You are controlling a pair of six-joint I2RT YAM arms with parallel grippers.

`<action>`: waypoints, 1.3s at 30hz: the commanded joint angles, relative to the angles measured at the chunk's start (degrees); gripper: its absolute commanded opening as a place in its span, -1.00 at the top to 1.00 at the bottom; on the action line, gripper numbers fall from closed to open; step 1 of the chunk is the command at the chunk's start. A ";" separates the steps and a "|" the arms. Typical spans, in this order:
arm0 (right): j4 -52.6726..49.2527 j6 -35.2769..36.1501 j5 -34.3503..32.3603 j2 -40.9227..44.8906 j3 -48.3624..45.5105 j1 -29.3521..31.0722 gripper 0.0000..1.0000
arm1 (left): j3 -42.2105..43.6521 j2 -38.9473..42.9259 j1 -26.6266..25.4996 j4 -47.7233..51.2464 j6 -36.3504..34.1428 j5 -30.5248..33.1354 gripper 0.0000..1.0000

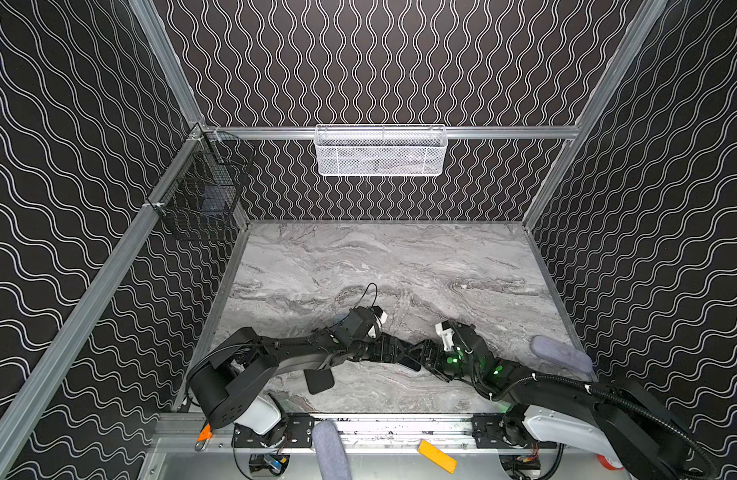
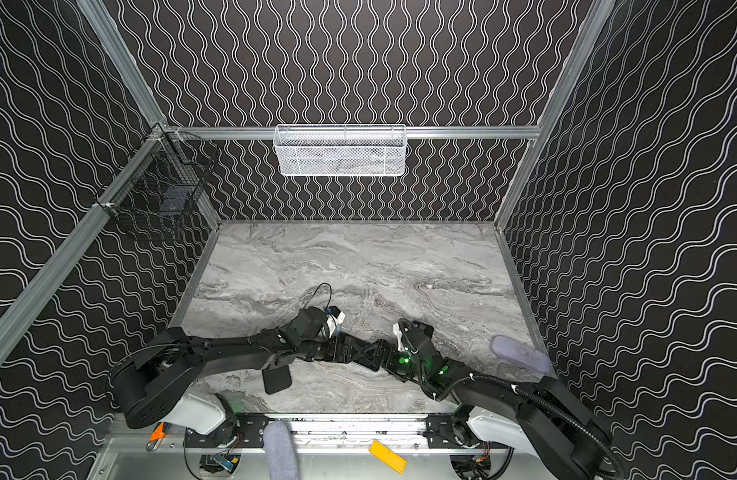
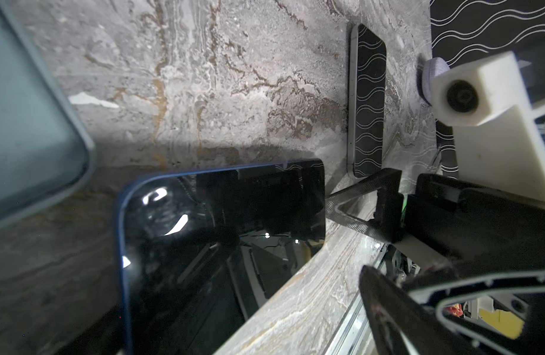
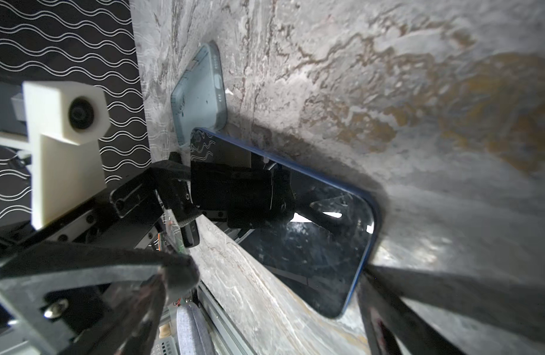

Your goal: Put the phone into the phone case

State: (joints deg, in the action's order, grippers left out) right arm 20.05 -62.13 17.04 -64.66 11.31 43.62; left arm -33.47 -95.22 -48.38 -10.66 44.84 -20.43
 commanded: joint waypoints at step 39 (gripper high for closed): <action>-8.67 0.67 -1.31 0.11 -0.16 -0.06 -0.99 | -0.37 4.57 2.15 4.33 -0.77 0.64 0.55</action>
State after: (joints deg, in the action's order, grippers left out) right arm 20.69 -61.89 17.41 -64.60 11.27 43.51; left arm -33.61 -90.76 -46.19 -6.63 44.91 -20.91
